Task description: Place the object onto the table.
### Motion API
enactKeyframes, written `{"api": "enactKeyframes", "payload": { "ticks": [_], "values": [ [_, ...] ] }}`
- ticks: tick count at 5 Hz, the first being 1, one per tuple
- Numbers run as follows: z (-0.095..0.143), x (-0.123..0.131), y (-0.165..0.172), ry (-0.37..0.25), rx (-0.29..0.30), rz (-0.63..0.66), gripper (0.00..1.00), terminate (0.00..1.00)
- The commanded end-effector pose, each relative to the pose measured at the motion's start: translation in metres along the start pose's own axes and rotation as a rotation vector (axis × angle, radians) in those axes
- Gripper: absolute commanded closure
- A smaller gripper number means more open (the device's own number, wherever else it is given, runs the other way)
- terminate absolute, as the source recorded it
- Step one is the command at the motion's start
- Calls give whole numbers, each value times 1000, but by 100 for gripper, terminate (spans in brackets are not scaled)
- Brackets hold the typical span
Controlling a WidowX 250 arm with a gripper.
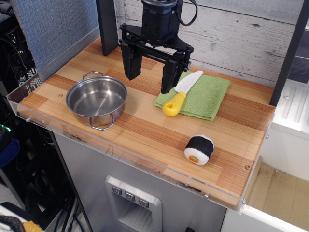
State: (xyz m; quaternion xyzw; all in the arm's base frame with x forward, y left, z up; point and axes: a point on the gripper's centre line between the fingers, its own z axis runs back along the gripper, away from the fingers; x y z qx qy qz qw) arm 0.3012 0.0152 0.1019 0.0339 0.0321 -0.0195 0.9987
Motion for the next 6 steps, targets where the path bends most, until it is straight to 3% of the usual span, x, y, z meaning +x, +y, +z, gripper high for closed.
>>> {"api": "enactKeyframes", "payload": {
  "ticks": [1, 2, 4, 6],
  "values": [
    [0, 0, 0, 0, 0, 0, 0, 0],
    [-11, 22, 2, -12, 3, -15, 0, 0],
    [-21, 46, 3, -114, 115, -37, 0, 0],
    [-32, 46, 1, -169, 71, -1, 0, 0]
  ]
}}
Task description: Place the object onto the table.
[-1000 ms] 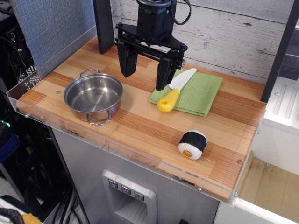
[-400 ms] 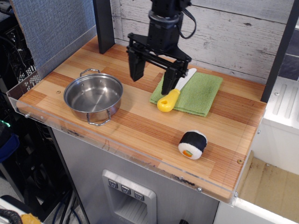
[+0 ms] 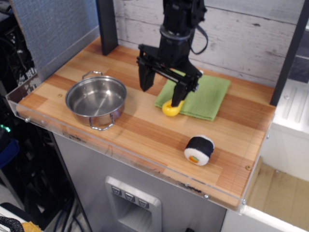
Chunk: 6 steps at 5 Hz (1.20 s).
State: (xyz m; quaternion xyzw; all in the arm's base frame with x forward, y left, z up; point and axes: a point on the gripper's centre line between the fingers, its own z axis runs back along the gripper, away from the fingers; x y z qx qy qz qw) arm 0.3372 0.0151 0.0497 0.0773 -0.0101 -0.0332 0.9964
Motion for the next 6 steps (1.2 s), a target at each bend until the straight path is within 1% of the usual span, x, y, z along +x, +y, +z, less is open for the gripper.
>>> {"api": "enactKeyframes", "payload": {
  "ticks": [1, 3, 5, 6],
  "values": [
    [7, 12, 7, -69, -32, 37, 0, 0],
    [-9, 20, 7, -46, -71, 52, 0, 0],
    [-15, 26, 1, -45, -88, 64, 0, 0],
    [-16, 28, -4, -44, -84, 57, 0, 0]
  ]
}}
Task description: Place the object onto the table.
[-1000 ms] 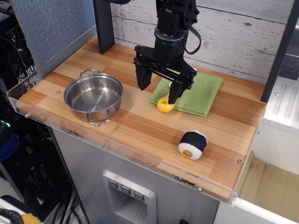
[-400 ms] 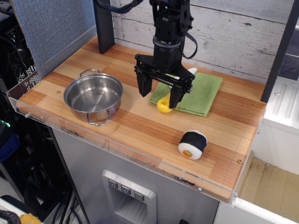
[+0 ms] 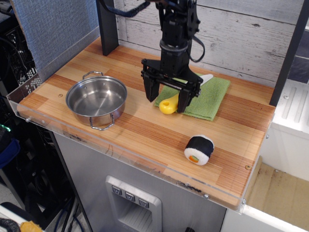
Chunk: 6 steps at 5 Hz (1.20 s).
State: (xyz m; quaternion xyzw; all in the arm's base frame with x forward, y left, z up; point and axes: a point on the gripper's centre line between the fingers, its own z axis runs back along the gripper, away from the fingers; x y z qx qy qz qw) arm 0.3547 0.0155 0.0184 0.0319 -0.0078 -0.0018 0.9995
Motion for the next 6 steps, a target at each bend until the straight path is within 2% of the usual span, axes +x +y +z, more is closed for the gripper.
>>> {"api": "enactKeyframes", "payload": {
  "ticks": [1, 2, 3, 5, 6],
  "values": [
    [14, 11, -3, -49, 9, -3, 0, 0],
    [14, 10, -4, -49, 10, 2, 100, 0],
    [15, 10, -7, -47, 20, 1, 100, 0],
    [58, 8, 9, -126, -37, 12, 100, 0],
    [72, 2, 20, -148, -55, 30, 100, 0]
  ]
}}
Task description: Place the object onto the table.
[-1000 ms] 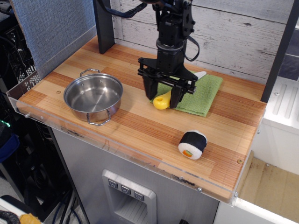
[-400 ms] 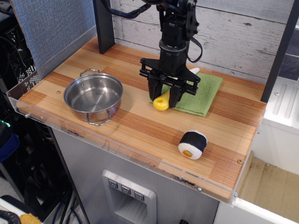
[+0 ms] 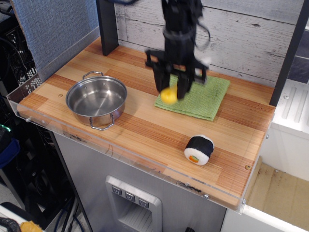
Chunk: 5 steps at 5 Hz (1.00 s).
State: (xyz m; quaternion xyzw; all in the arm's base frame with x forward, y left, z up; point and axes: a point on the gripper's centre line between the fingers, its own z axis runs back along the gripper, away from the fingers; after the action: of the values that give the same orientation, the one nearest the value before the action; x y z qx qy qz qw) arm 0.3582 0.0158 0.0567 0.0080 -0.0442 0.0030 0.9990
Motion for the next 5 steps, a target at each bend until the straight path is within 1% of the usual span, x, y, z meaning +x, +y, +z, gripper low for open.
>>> {"api": "enactKeyframes", "payload": {
  "ticks": [1, 3, 4, 5],
  "values": [
    [44, -6, 40, -82, 0, 42, 100, 0],
    [47, -4, 111, -42, 33, 71, 100, 0],
    [42, -4, 139, -19, 40, 72, 100, 0],
    [30, -7, 158, 16, 60, 92, 100, 0]
  ]
}}
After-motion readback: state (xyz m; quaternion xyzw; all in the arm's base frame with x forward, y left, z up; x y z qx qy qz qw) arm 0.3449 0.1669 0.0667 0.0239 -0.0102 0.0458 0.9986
